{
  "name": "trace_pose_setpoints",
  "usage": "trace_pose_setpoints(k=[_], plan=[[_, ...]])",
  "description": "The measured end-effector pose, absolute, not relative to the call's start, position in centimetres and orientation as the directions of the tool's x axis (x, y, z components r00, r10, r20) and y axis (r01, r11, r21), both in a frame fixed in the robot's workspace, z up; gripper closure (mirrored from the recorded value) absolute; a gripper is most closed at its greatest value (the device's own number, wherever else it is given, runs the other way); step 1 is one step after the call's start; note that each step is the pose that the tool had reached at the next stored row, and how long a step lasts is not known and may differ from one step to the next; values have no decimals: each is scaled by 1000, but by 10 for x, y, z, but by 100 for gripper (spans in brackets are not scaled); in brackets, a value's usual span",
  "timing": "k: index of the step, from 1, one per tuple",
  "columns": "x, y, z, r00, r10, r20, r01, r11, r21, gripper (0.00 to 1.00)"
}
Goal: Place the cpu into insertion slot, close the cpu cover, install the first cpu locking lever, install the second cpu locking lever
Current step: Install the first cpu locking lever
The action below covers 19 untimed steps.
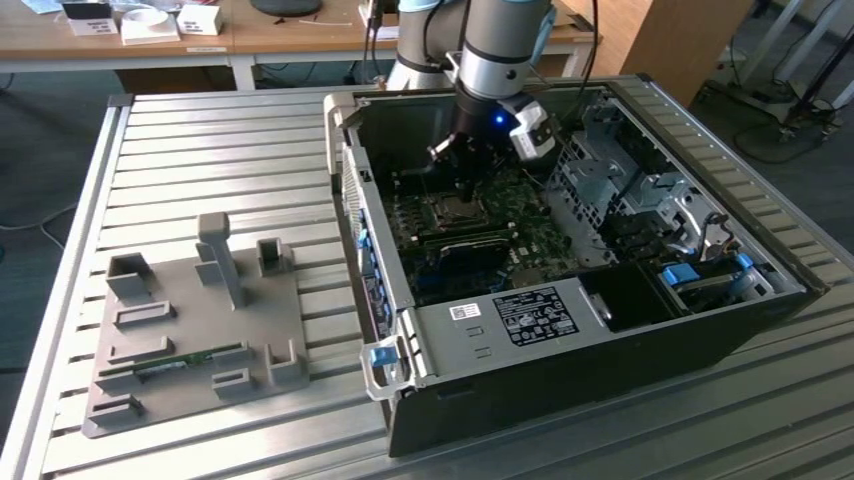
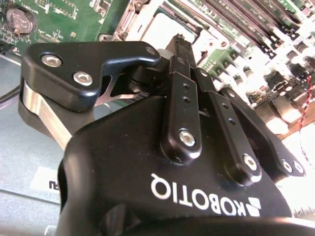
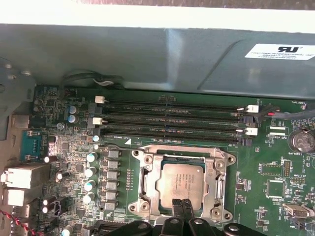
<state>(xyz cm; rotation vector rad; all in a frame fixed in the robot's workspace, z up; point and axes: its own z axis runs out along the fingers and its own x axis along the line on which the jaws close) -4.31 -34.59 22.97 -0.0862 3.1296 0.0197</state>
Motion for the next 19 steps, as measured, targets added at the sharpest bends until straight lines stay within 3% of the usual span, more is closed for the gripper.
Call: trace_pose_setpoints(k=[19], plan=[[-43, -346, 235, -998, -55, -11, -55, 998, 12, 89]])
